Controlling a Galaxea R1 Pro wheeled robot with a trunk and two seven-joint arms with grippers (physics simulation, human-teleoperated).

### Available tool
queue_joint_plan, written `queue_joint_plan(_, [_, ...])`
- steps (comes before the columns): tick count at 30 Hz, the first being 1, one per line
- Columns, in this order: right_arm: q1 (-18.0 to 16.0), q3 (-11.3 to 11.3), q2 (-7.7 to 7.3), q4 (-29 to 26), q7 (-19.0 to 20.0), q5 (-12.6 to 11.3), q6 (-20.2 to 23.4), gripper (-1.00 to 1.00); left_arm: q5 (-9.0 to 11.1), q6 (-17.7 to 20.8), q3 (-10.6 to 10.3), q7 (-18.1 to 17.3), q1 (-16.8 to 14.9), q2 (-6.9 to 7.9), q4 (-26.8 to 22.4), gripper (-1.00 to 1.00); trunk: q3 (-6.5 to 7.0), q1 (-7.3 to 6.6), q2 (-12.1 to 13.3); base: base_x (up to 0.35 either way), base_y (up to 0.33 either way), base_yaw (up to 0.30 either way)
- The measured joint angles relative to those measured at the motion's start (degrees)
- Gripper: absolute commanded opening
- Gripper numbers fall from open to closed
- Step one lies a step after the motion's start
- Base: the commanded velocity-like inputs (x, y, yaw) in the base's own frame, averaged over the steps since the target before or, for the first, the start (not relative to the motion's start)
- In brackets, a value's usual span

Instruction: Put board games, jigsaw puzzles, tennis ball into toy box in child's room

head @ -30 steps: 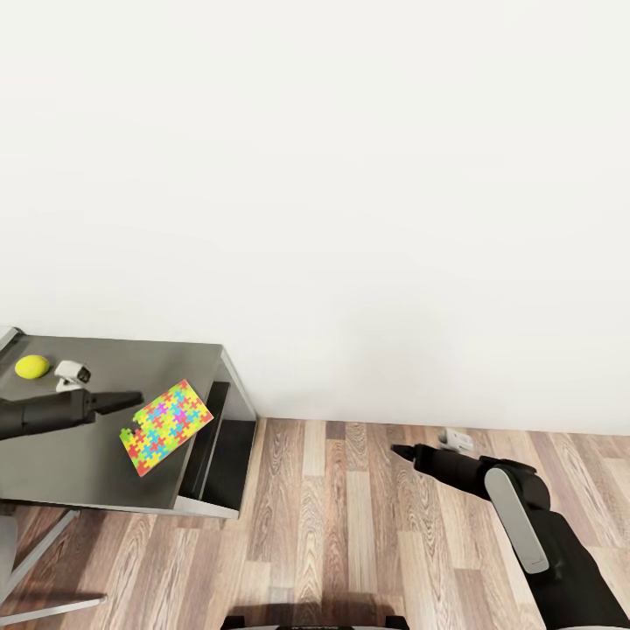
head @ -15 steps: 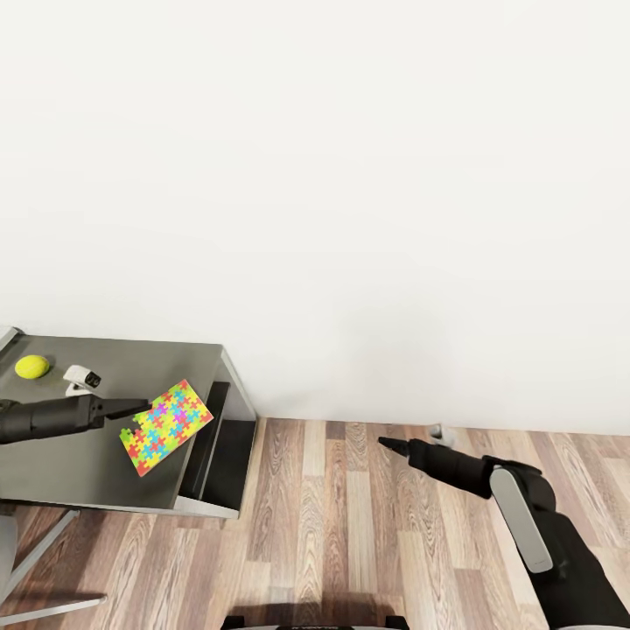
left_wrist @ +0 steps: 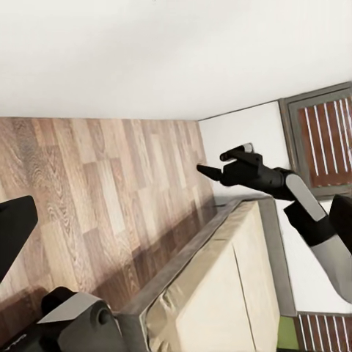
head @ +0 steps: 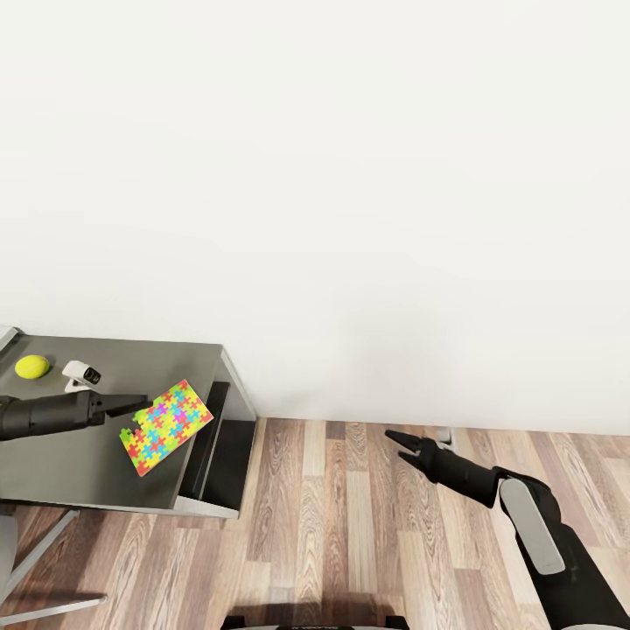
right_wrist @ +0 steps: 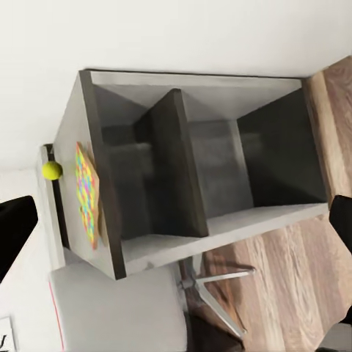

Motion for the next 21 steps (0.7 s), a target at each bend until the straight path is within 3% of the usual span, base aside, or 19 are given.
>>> queue_joint_plan(21, [0.0, 0.29, 0.17, 1.08, 0.05, -0.71, -0.55, 1.0, 1.27, -0.07, 0.07, 0.0, 0.03, 0.0, -0.45, 1.0, 0.43, 0.0, 0.0, 0.0, 0.023, 0.0])
